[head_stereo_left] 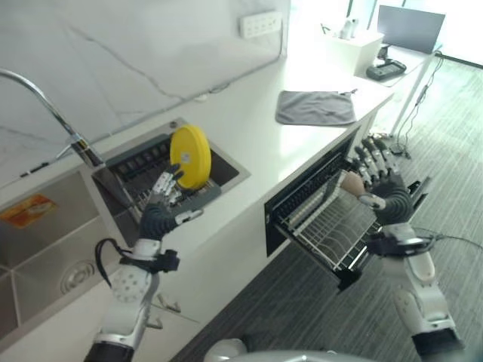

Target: Place the dishes in the dishwasher.

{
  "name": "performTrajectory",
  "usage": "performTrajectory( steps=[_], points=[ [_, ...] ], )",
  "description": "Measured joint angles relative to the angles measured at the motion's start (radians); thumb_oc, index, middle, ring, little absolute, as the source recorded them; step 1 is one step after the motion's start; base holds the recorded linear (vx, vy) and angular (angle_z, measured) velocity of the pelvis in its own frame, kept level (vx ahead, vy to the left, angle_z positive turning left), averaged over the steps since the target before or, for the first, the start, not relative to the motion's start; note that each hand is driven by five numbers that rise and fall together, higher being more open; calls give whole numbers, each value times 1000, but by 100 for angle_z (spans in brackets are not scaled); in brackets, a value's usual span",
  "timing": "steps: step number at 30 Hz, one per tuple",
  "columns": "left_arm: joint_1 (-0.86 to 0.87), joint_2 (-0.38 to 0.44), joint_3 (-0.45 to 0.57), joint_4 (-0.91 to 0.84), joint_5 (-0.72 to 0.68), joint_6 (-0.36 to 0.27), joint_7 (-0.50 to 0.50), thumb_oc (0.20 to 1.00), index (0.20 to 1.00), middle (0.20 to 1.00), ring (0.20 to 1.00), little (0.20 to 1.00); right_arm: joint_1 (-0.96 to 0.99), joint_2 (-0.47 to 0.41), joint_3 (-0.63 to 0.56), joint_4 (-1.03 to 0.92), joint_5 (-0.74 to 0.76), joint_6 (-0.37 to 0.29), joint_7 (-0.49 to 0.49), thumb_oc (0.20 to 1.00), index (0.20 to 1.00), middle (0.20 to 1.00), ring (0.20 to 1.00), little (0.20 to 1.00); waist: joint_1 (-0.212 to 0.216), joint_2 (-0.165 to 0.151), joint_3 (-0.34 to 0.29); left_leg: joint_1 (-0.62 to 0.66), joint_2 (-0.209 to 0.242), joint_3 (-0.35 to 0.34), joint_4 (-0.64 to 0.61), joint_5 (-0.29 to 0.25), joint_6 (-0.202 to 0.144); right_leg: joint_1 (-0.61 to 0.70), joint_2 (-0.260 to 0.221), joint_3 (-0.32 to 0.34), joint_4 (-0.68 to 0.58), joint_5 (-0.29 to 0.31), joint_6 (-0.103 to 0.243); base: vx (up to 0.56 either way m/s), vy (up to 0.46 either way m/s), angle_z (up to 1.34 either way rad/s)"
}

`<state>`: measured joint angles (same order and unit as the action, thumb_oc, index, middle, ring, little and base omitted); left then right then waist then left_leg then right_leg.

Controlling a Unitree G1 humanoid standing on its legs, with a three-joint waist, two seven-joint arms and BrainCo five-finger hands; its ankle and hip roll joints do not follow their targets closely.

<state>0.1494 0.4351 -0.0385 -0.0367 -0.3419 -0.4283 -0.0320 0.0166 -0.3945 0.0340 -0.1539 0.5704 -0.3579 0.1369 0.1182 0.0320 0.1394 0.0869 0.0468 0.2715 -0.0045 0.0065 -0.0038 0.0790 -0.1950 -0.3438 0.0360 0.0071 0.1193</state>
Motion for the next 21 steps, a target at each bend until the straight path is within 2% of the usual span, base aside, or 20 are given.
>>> performTrajectory(
  steps=[1, 2, 4, 8, 12, 18, 21],
  points=[
    [20, 0, 1, 0, 0, 4, -9, 1000, 1000, 1000, 1000, 1000, 1, 0, -11, -27, -1, 7, -1, 1000, 1000, 1000, 1000, 1000, 0, 16, -6, 6, 4, 9, -30, -2, -16, 2, 5, -4, -3, -3, -5, 142, -115, 6],
    [19, -7, 1, -1, -1, 4, -15, 1000, 1000, 1000, 1000, 1000, 0, -4, -2, -38, -2, 24, -1, 1000, 1000, 1000, 1000, 1000, 0, 31, -7, 4, 8, 10, -30, 1, -16, 6, 11, -6, -10, 2, -8, 97, -81, 4],
    [19, -17, 2, -2, -1, 4, -21, 1000, 1000, 1000, 1000, 1000, 2, -6, -4, -38, -10, 45, -1, 1000, 1000, 1000, 1000, 1000, -1, 37, -9, 6, 9, 7, -35, 16, -12, 22, 16, -27, -37, 15, -10, 137, -69, 11],
    [11, -34, -1, -3, -1, 15, -19, 1000, 1000, 1000, 1000, 1000, -6, -17, 14, -40, -12, 88, 0, 1000, 1000, 1000, 1000, 1000, 6, 34, -9, 20, 9, -13, -51, 21, -16, 53, 26, -52, -78, 30, -5, 57, -30, 13],
    [15, -35, -1, -4, -1, 35, -9, 1000, 1000, 1000, 1000, 1000, -10, -27, 45, -42, -23, 104, 9, 1000, 1000, 1000, 1000, 1000, 31, 34, -9, 21, 8, -19, -51, 21, -16, 67, 31, -60, -96, 31, -5, 25, -27, 9],
    [17, -36, 1, -4, -1, 36, -9, 1000, 1000, 1000, 1000, 1000, -15, -27, 46, -44, -22, 122, 6, 1000, 1000, 1000, 1000, 1000, 36, 34, -9, 23, 3, -42, -51, 21, -16, 88, 30, -81, -105, 32, -3, 38, 32, 12],
    [15, -38, 3, -3, -1, 35, 1, 1000, 1000, 1000, 1000, 1000, -1, -38, 44, -49, -23, 141, 18, 1000, 1000, 1000, 1000, 1000, 35, 32, -5, 5, 0, -40, -8, 4, -29, 89, 15, -85, -71, 3, 15, 16, 156, 16]
  ],
)
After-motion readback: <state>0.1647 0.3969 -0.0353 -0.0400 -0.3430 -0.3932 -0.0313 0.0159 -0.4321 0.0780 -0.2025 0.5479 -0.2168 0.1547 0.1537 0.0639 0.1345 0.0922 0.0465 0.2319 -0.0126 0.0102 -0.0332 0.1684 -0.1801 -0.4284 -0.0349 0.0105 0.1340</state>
